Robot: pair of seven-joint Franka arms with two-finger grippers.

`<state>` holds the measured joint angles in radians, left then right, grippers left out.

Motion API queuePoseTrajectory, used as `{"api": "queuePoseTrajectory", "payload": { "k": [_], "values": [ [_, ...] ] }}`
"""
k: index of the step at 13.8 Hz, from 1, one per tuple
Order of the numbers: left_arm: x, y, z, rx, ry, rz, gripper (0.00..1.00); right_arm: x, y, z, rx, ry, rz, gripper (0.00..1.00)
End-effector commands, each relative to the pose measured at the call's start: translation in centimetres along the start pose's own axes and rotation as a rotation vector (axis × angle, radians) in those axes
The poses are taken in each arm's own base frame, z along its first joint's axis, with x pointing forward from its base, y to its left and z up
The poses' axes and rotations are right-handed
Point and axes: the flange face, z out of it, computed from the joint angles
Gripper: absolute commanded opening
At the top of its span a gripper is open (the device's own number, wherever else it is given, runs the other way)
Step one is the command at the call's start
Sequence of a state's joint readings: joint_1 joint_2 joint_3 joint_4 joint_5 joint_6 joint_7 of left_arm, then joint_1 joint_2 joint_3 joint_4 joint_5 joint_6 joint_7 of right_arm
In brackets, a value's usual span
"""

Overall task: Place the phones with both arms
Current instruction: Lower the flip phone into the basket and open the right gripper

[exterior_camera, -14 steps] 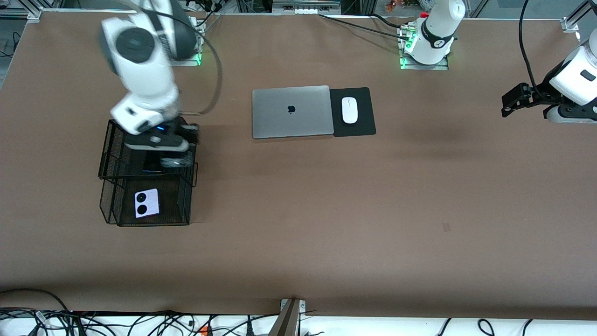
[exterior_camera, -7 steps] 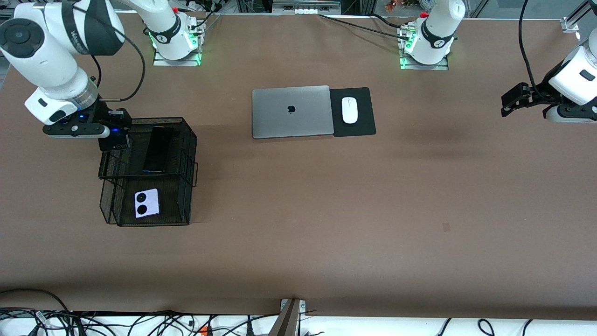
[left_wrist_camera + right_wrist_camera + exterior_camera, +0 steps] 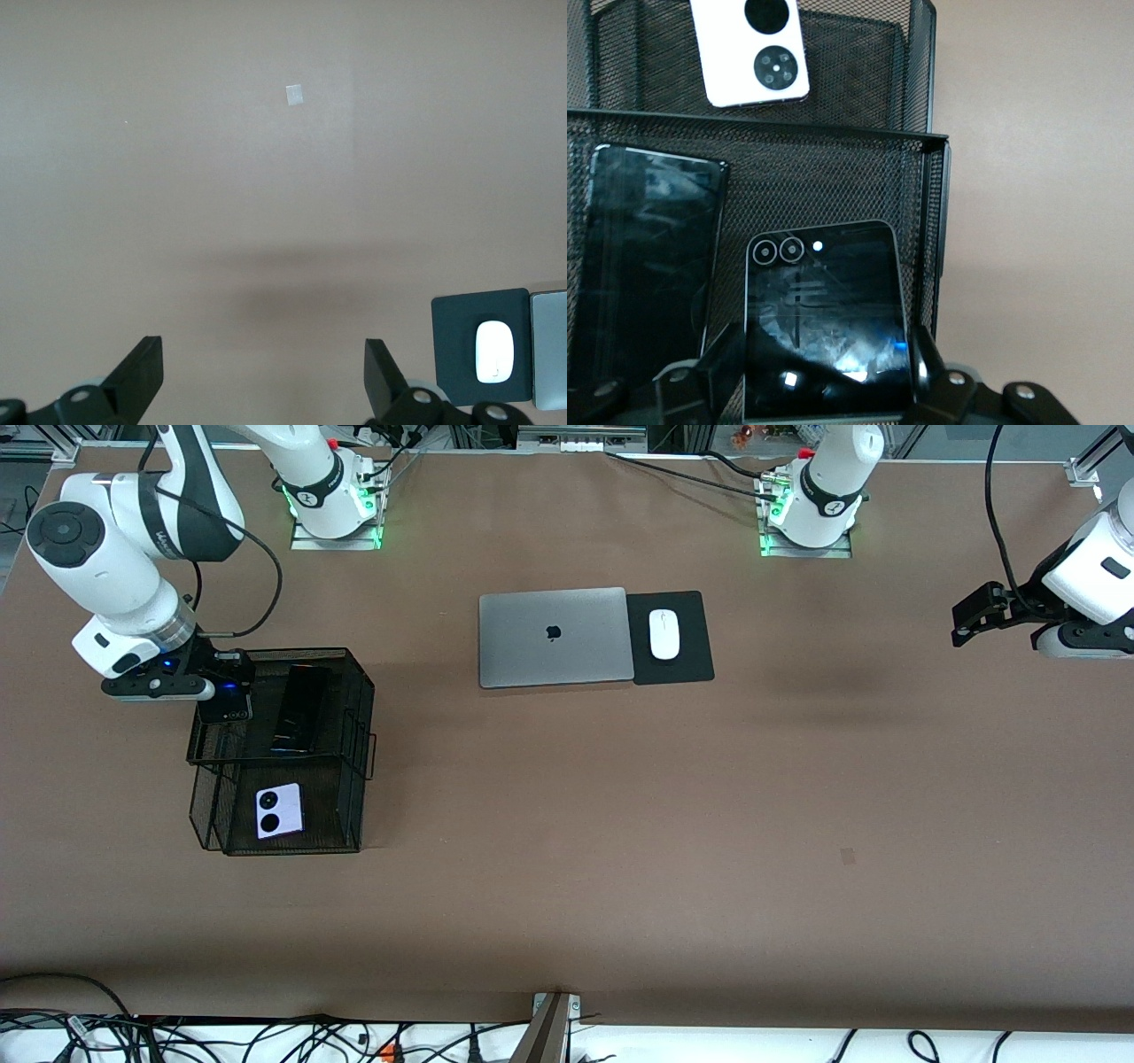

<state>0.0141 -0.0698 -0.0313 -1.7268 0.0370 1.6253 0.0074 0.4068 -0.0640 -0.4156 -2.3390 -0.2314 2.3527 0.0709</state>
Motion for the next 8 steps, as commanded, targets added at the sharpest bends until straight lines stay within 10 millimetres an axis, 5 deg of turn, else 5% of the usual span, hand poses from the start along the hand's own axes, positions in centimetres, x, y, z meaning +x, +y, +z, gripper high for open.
{"api": "queuePoseTrajectory", "payload": {
  "k": [1,7,8],
  "values": [
    [0.2,0.1,-0.6,0.009,-0.005,0.001,1.00,0.7,0.3,1.5,0.022,0.024,0.011,0.61],
    [0.2,0.1,-0.6,0.008,-0.005,0.001,1.00,1.7,0.2,3.9,0.036,0.062,0.043,0.63],
    [0.2,0.0,-0.6,0.008,-0.005,0.000,1.00,1.8,0.2,4.3,0.040,0.062,0.057,0.75]
  ]
}}
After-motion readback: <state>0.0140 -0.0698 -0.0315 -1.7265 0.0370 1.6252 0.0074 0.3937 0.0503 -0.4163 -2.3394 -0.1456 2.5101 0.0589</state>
